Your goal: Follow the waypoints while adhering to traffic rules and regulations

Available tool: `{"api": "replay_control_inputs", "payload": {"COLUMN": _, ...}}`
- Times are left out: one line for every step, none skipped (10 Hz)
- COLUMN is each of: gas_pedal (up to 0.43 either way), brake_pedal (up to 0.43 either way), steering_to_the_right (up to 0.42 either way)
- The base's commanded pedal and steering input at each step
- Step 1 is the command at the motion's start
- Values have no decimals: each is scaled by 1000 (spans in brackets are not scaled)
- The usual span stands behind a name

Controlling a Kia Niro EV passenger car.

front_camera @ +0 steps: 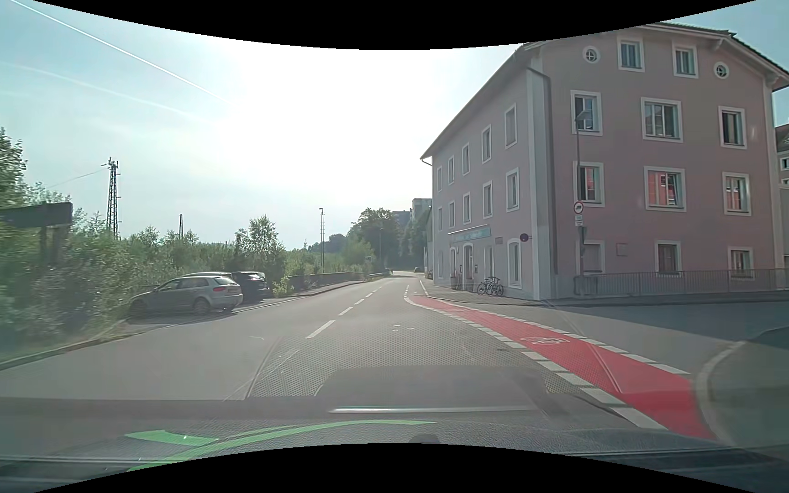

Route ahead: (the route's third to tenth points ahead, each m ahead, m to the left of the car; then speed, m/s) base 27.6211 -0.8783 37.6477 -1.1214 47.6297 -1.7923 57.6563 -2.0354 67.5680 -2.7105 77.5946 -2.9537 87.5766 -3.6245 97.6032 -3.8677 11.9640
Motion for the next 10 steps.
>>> {"api": "replay_control_inputs", "payload": {"gas_pedal": 59, "brake_pedal": 0, "steering_to_the_right": 4}}
{"api": "replay_control_inputs", "payload": {"gas_pedal": 59, "brake_pedal": 0, "steering_to_the_right": 4}}
{"api": "replay_control_inputs", "payload": {"gas_pedal": 59, "brake_pedal": 0, "steering_to_the_right": 4}}
{"api": "replay_control_inputs", "payload": {"gas_pedal": 59, "brake_pedal": 0, "steering_to_the_right": 3}}
{"api": "replay_control_inputs", "payload": {"gas_pedal": 59, "brake_pedal": 0, "steering_to_the_right": 4}}
{"api": "replay_control_inputs", "payload": {"gas_pedal": 59, "brake_pedal": 0, "steering_to_the_right": 4}}
{"api": "replay_control_inputs", "payload": {"gas_pedal": 59, "brake_pedal": 0, "steering_to_the_right": 4}}
{"api": "replay_control_inputs", "payload": {"gas_pedal": 59, "brake_pedal": 0, "steering_to_the_right": 5}}
{"api": "replay_control_inputs", "payload": {"gas_pedal": 59, "brake_pedal": 0, "steering_to_the_right": 5}}
{"api": "replay_control_inputs", "payload": {"gas_pedal": 59, "brake_pedal": 0, "steering_to_the_right": 5}}
